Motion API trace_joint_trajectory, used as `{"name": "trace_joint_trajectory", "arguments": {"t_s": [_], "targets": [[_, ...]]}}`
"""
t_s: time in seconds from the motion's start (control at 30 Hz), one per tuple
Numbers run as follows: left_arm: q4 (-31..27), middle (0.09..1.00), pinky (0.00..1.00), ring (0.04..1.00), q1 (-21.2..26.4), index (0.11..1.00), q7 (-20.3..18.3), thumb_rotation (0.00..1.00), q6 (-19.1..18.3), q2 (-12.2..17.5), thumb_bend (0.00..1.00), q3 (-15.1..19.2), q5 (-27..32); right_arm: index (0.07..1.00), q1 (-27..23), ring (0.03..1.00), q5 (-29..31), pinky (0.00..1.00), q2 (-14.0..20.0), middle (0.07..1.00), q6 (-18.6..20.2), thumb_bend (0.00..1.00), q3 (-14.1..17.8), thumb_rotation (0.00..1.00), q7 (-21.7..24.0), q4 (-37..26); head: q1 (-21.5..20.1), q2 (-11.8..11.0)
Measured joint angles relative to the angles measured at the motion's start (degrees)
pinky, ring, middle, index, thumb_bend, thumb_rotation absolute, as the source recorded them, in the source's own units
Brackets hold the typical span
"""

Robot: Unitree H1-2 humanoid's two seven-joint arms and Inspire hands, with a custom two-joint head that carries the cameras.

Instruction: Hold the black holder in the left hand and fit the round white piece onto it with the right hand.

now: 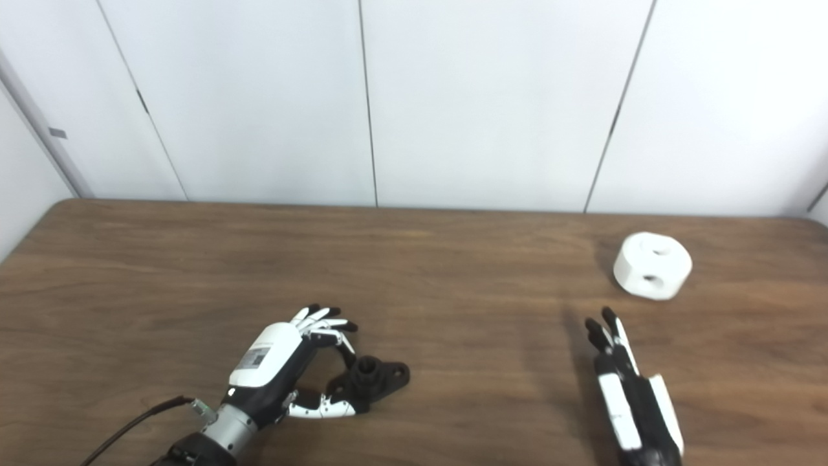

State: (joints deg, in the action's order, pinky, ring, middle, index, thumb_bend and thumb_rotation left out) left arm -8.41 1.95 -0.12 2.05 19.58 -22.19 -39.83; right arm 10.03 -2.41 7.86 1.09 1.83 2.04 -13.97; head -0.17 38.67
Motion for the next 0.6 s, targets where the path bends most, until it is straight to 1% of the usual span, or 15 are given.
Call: {"name": "trace_joint_trajectory", "arguments": {"t_s": [0.1,0.2,0.37,0.5,0.53,0.6], "targets": [[-0.2,0.811,1.00,0.922,-0.4,0.486,-0.2,0.05,0.9,-0.5,0.52,-0.8,-0.5,1.000,0.0,0.945,-0.7,1.00,-0.1,0.939,0.7,0.55,-0.5,1.00,-0.5,-0.7,-1.1,0.8],[-0.3,0.814,1.00,0.911,-0.7,0.487,-0.4,0.05,1.6,-0.9,0.52,-1.5,-1.2,1.000,0.0,0.942,-1.2,1.00,-0.2,0.937,1.2,0.55,-1.0,1.00,-0.8,-1.3,-1.7,1.1],[-0.7,0.823,1.00,0.915,-1.2,0.487,-0.7,0.05,1.6,-1.4,0.52,-2.3,-2.1,1.000,0.0,0.947,-1.3,1.00,-0.3,0.939,2.5,0.56,-1.4,1.00,-1.5,-1.9,-3.3,2.1],[-1.1,0.819,1.00,0.916,-1.3,0.487,-0.9,0.05,1.5,-1.5,0.52,-2.5,-2.8,1.000,0.0,0.944,-1.1,1.00,-0.4,0.942,2.9,0.59,-1.6,1.00,-1.9,-2.0,-3.3,2.1],[-1.1,0.818,1.00,0.915,-1.4,0.487,-0.9,0.05,1.5,-1.6,0.52,-2.5,-2.9,1.000,0.0,0.943,-1.1,1.00,-0.4,0.944,2.9,0.59,-1.7,1.00,-2.0,-2.0,-3.7,2.8],[-1.1,0.818,1.00,0.916,-1.4,0.487,-0.9,0.05,1.5,-1.7,0.52,-2.5,-2.9,1.000,-0.1,0.943,-1.2,1.00,-0.4,0.947,3.0,0.59,-1.8,1.00,-2.2,-2.1,-3.7,2.8]]}}
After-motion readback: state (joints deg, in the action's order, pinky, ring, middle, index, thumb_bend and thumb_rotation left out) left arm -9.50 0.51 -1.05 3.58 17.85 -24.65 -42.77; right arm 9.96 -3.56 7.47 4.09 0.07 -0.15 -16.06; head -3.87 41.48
